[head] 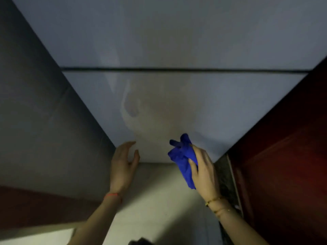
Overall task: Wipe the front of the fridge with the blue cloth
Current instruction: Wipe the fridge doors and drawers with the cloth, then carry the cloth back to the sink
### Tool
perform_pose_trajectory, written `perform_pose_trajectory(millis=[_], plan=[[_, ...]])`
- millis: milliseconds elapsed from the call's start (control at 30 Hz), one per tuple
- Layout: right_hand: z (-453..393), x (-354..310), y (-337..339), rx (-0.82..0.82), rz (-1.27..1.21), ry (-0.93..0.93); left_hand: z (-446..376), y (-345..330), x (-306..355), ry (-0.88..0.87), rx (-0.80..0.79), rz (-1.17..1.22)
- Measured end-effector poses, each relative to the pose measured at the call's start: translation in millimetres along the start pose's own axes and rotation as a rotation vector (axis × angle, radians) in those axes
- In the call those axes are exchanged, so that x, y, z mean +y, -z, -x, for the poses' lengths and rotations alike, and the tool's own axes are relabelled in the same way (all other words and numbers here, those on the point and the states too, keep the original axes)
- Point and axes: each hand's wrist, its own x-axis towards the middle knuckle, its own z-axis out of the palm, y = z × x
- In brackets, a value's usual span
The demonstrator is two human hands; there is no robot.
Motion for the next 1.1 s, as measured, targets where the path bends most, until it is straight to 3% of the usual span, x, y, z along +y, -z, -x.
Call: perform_pose_trajectory(millis=[67, 200, 400, 567, 633, 700, 800, 833, 933, 1100], plan=[[25, -33, 57, -0.059, -0.096, -0.135, 20, 44, 44, 0.117, -0.174, 0.009], [88, -93, 171, -0.190, -0.064, -0.379, 64, 144, 137, 0.265, -0.413, -0.067], [160, -208, 337, -0.337, -0.143, -0.802, 142, 284, 258, 0.481, -0.585, -0.041], [209, -253, 408, -0.472, -0.071, -1.075, 181, 338, 287, 0.642, -0.704, -0.055], [223, -251, 414, -0.296, 0.070, -1.164, 182, 344, 284, 0.667, -0.700, -0.078], [230, -233, 405, 0.077, -0.031, -1.445, 175, 342, 277, 0.661, -0.741, -0.116], [243, -233, 401, -0.290, -0.111, -1.310, 155, 330, 263, 0.601, -0.832, -0.174], [248, -232, 406, -0.325, -0.130, -1.298, 146, 323, 258, 0.558, -0.848, -0.208], [250, -238, 420, -0.146, -0.133, -1.290, 118, 312, 276, 0.444, -0.883, -0.300], [264, -255, 420, 0.149, -0.230, -1.442, 82, 293, 301, 0.322, -1.029, -0.340]])
